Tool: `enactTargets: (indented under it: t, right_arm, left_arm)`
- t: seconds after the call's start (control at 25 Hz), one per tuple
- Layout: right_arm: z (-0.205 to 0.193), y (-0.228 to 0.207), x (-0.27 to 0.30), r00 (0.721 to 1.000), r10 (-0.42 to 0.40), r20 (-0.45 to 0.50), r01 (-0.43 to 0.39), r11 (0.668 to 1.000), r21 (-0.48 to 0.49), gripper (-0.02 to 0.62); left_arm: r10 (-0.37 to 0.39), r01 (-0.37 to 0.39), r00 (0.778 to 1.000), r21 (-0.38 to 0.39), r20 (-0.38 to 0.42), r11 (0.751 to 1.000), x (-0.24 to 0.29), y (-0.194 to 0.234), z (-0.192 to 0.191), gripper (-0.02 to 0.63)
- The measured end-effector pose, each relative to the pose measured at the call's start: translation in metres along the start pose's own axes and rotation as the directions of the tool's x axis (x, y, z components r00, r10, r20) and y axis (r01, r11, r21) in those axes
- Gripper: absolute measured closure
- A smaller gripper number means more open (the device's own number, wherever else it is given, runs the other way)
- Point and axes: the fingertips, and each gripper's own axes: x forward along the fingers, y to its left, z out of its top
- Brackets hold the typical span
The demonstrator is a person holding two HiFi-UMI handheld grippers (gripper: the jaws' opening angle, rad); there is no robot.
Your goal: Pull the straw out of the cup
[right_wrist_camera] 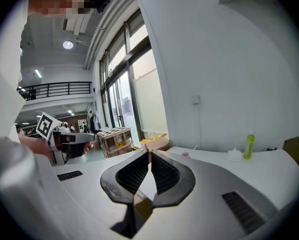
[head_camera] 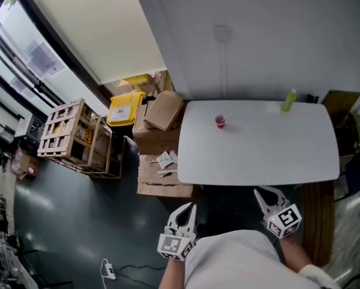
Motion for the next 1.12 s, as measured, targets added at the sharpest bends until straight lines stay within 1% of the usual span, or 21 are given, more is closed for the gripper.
enactTargets:
  t: [0.2, 0.36, 0.56, 0.72, 0.88, 1.12]
  right_arm:
    - [0.000, -0.004, 0.011, 1.000, 0.009, -0.014, -0.009, 1.000, 0.001, 0.554]
    - [0.002, -0.012, 0.019, 1.000, -0.004, -0.010, 0.004, 1.000, 0.015, 0.554]
    - [0.006, -0.023, 0.036, 0.999, -0.047, -0.010, 0.047, 0.998, 0.035, 0.554]
    - [0.013, -0.026, 0.052, 0.998, -0.063, -0.022, 0.064, 0.997, 0.039, 0.554]
    - [0.021, -0.028, 0.068, 0.997, -0.079, -0.016, 0.080, 0.995, 0.052, 0.554]
    - [0.022, -0.029, 0.094, 0.990, -0.141, -0.018, 0.142, 0.987, 0.068, 0.554]
  left_arm:
    - [0.002, -0.002, 1.000, 0.009, -0.023, 1.000, 0.013, 0.007, -0.002, 0.604]
    - [-0.020, 0.020, 0.999, 0.010, -0.032, 1.000, 0.028, 0.012, -0.001, 0.604]
    - [-0.071, 0.071, 0.996, 0.013, -0.047, 0.997, 0.056, 0.026, 0.003, 0.604]
    - [-0.116, 0.118, 0.992, 0.026, -0.054, 0.993, 0.078, 0.040, 0.006, 0.604]
    - [-0.137, 0.142, 0.986, 0.049, -0.093, 0.989, 0.098, 0.057, 0.005, 0.604]
    - [-0.232, 0.235, 0.968, 0.018, -0.092, 0.972, 0.118, 0.081, 0.005, 0.604]
